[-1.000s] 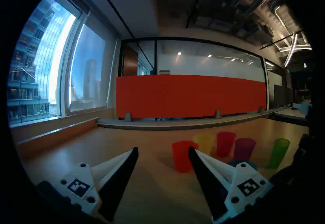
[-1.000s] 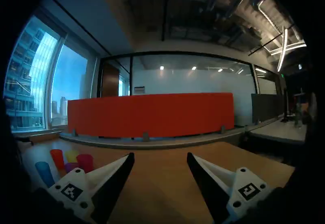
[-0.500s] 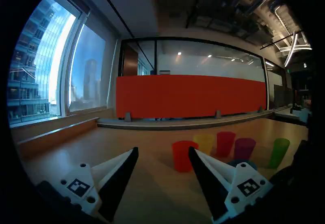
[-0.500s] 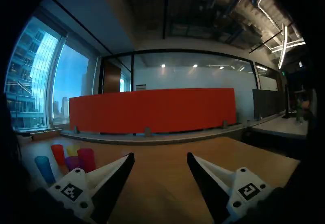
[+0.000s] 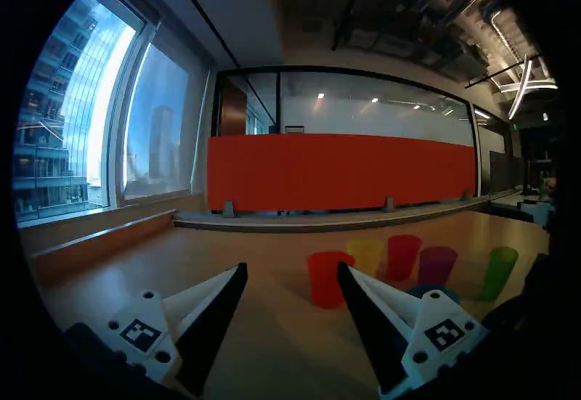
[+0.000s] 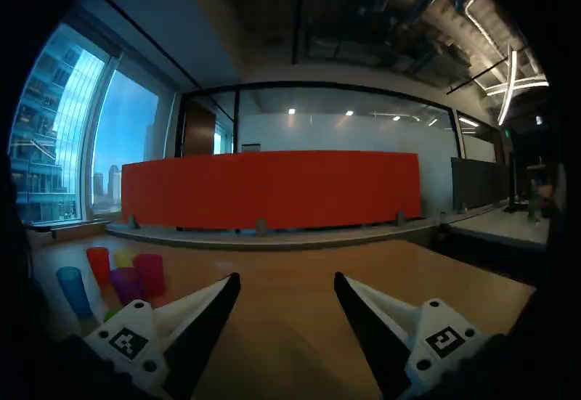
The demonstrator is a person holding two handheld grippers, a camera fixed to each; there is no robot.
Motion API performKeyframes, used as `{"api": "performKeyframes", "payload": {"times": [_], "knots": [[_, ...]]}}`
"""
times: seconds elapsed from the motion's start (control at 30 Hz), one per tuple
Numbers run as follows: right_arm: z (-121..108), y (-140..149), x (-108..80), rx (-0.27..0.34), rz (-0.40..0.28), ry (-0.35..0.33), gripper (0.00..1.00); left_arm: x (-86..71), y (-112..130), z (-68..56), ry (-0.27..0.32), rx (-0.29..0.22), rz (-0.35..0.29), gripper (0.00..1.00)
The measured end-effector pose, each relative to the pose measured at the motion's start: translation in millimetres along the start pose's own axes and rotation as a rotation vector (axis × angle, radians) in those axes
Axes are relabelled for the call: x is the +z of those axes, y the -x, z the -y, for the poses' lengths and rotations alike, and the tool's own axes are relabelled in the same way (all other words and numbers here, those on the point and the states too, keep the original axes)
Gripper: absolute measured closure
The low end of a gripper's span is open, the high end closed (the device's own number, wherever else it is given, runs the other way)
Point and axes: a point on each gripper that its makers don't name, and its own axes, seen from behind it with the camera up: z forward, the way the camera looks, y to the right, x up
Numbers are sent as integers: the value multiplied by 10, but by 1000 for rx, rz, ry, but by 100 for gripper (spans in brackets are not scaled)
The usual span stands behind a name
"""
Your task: Pour water
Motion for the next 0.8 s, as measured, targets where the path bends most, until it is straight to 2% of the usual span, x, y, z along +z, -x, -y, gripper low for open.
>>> {"api": "performKeyframes", "payload": {"times": [0.3, 0.8], "knots": [[9, 49, 2, -16, 27, 3, 0, -4, -2, 1, 0, 0, 0, 9], [-10, 53, -11, -26, 27, 11, 0, -3, 2, 4, 0, 0, 0, 9]]}}
